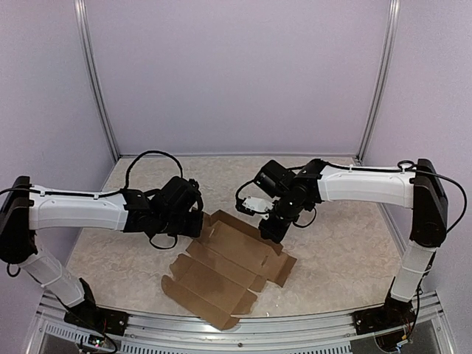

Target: Fold the paper box

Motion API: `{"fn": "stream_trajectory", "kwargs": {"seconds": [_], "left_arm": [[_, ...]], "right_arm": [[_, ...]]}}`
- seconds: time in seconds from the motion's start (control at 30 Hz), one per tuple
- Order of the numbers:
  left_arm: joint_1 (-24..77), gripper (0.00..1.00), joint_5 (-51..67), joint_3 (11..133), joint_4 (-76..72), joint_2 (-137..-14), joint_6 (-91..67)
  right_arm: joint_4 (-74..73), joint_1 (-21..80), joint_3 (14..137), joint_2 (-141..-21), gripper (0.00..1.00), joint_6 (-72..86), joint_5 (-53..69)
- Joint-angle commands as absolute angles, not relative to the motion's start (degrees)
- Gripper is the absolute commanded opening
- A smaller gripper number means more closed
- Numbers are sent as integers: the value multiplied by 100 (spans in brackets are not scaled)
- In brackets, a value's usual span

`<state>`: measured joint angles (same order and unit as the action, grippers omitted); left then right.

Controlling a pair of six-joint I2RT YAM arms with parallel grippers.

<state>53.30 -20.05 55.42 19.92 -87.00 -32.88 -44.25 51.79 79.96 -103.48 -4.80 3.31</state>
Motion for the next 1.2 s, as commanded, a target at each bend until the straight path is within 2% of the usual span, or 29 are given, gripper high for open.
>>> {"fn": "stream_trajectory", "kwargs": {"seconds": [0.0,0.33,0.77,1.17], "left_arm": [[5327,0,-2221,5432,2082,-8936,-3183],[5332,0,-2297,5502,2445,-9585,-3281],[5394,0,-2536,5423,2771,-9852,-3444],[5471,0,-1438,5219,2368,-9729,-3462]], "right_arm": [[-4297,5061,7913,-10533,0,-423,673],[-4212,4997,7882,-10742,0,-404,731],[-4136,4996,7745,-10741,0,-379,747],[-4056,5003,7704,-10631,0,-309,708]]}}
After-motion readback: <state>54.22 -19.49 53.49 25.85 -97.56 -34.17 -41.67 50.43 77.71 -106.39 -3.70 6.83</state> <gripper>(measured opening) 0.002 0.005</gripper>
